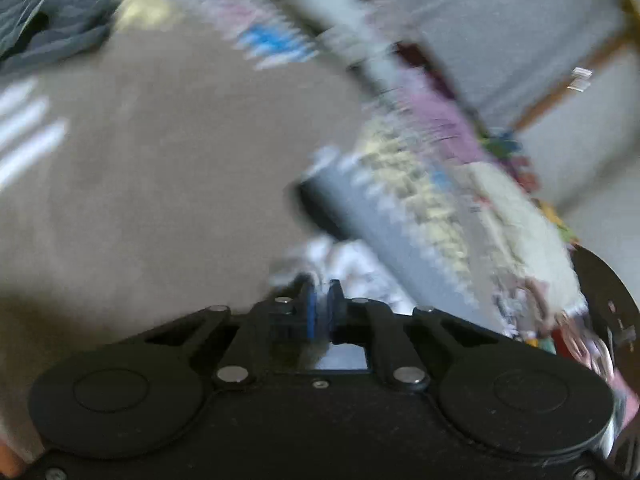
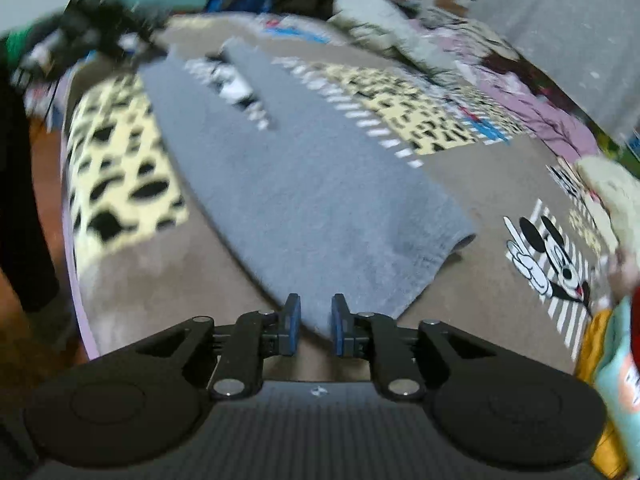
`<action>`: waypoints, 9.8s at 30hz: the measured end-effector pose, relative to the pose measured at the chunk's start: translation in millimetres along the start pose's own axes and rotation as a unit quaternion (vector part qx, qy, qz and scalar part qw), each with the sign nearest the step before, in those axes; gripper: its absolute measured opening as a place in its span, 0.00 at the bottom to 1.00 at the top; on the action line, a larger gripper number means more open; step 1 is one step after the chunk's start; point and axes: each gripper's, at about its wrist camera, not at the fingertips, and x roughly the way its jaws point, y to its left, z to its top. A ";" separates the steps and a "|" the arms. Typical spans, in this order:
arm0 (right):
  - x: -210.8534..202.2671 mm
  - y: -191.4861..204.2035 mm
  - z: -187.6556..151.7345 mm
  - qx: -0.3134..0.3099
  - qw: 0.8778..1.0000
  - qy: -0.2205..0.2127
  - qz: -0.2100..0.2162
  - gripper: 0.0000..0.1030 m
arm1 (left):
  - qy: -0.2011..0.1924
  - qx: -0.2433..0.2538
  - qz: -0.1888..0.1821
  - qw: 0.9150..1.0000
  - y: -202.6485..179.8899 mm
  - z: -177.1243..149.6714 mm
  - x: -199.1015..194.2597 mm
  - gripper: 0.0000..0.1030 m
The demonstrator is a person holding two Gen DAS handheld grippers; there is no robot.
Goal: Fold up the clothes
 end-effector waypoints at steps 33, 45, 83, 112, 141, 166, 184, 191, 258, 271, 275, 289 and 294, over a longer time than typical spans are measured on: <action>48.2 -60.7 5.5 0.272 0.953 -0.098 -0.084 0.30 | 0.002 0.110 0.116 0.987 2.3 -5.9 1.9 0.26; 89.8 -176.1 -40.1 0.568 0.806 -0.160 0.050 0.68 | -0.006 0.021 0.020 1.000 -20.8 23.6 57.5 0.39; 93.8 -161.1 -33.4 0.432 0.892 -0.113 -0.073 0.41 | -0.027 0.176 0.189 0.966 -39.6 55.5 99.1 0.33; 71.0 -47.6 35.9 0.200 0.973 -0.055 -0.097 0.44 | 0.001 0.313 -0.030 0.949 -163.3 -67.0 109.9 0.21; 25.5 40.2 1.6 0.114 0.990 -0.003 -0.079 0.45 | 0.009 0.408 0.047 0.912 -134.7 -108.5 14.7 0.45; 26.5 87.3 -35.3 -0.187 0.964 0.018 -0.187 0.49 | -0.003 0.740 0.244 0.627 -32.8 -162.2 -8.1 0.49; 22.4 46.4 -27.1 -0.117 0.979 -0.043 -0.161 0.08 | -0.057 0.592 0.198 0.779 -48.0 -99.7 -17.8 0.06; 11.6 10.4 -9.1 -0.017 0.984 -0.081 -0.158 0.05 | -0.089 0.498 0.176 0.845 -67.7 -63.8 -7.4 0.05; 95.1 -139.7 -3.5 0.310 0.929 -0.179 -0.094 0.26 | -0.005 0.389 0.220 0.895 -98.8 33.8 172.8 0.02; 118.5 -149.9 -8.3 0.343 0.923 -0.138 -0.102 0.27 | 0.014 0.418 0.251 0.873 -94.2 24.2 197.0 0.16; 114.4 -149.7 -9.3 0.350 0.919 -0.141 -0.114 0.53 | -0.028 0.359 0.268 0.894 -86.2 45.4 172.2 0.41; 107.6 -63.2 47.4 0.211 0.952 -0.204 -0.084 0.51 | 0.012 0.014 0.085 0.996 -32.0 48.3 111.0 0.34; 125.0 -46.1 57.3 0.185 0.965 -0.178 -0.049 0.51 | 0.008 -0.023 0.091 0.996 -28.2 42.5 125.5 0.34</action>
